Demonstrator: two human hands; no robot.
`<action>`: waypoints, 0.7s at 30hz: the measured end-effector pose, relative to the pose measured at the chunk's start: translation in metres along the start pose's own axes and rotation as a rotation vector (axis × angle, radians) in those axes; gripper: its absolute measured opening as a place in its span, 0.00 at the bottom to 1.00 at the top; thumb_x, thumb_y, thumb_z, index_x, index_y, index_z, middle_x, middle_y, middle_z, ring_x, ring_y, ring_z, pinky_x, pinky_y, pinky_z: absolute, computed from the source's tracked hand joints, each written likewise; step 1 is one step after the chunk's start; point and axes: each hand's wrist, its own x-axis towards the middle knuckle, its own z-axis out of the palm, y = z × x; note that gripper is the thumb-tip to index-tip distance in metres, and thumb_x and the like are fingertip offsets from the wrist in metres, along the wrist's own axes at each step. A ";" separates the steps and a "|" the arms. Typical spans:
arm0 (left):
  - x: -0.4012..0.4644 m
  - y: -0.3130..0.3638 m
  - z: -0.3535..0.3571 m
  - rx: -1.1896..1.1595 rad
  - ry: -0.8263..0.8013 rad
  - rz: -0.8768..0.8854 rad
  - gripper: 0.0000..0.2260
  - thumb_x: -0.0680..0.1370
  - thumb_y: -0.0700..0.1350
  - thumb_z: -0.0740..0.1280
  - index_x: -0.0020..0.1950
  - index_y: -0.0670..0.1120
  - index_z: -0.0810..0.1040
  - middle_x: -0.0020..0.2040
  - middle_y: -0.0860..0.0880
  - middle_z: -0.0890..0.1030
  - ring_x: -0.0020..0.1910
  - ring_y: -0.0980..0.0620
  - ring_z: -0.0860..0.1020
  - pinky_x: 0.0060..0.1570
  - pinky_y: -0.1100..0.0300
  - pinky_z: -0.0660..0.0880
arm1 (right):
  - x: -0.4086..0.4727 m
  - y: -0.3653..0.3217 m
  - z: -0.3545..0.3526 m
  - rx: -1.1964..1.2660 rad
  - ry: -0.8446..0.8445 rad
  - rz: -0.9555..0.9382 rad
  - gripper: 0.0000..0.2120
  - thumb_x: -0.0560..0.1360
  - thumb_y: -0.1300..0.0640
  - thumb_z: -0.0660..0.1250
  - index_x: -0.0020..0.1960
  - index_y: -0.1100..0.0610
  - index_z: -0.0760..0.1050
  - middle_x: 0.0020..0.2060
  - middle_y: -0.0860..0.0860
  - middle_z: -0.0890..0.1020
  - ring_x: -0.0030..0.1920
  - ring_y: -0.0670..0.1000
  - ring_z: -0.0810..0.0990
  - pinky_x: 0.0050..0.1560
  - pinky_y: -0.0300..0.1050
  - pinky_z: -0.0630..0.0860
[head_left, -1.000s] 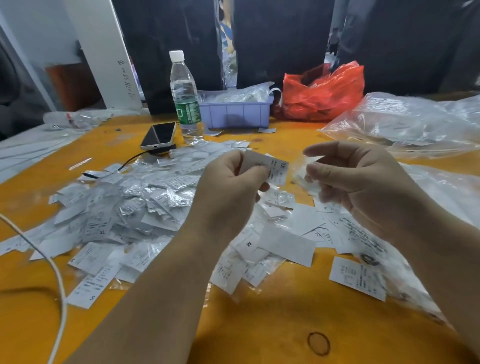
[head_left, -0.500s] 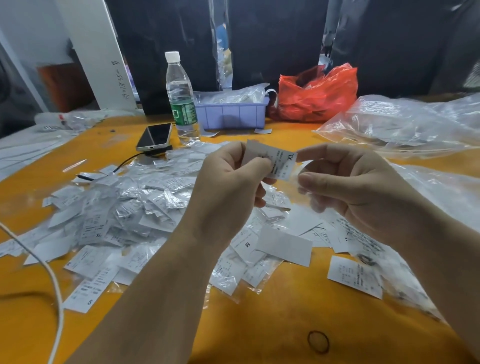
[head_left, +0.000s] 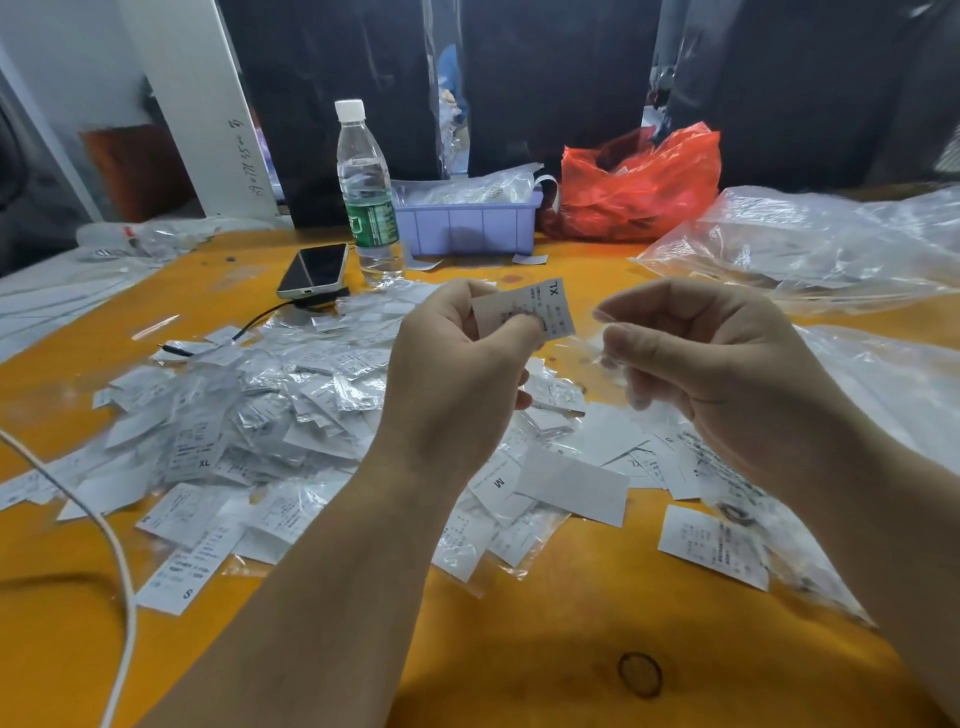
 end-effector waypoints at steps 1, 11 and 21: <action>0.000 0.000 0.000 -0.004 0.007 0.000 0.03 0.76 0.39 0.68 0.45 0.46 0.78 0.35 0.53 0.82 0.30 0.58 0.76 0.29 0.62 0.77 | 0.000 0.000 0.000 -0.009 -0.002 -0.004 0.11 0.66 0.56 0.72 0.48 0.57 0.81 0.32 0.51 0.82 0.29 0.51 0.76 0.32 0.41 0.75; -0.001 0.001 0.002 -0.004 -0.072 0.015 0.02 0.76 0.37 0.69 0.45 0.43 0.78 0.30 0.56 0.80 0.29 0.57 0.75 0.31 0.63 0.77 | -0.001 0.002 0.001 -0.034 0.050 -0.023 0.08 0.70 0.61 0.71 0.49 0.58 0.80 0.32 0.52 0.82 0.29 0.51 0.75 0.33 0.42 0.75; -0.001 0.002 0.001 -0.032 -0.213 -0.036 0.03 0.75 0.37 0.69 0.44 0.44 0.79 0.33 0.52 0.81 0.30 0.55 0.75 0.30 0.63 0.74 | 0.000 0.005 -0.001 -0.030 0.065 -0.041 0.07 0.71 0.60 0.71 0.49 0.57 0.80 0.35 0.55 0.83 0.30 0.52 0.76 0.35 0.47 0.75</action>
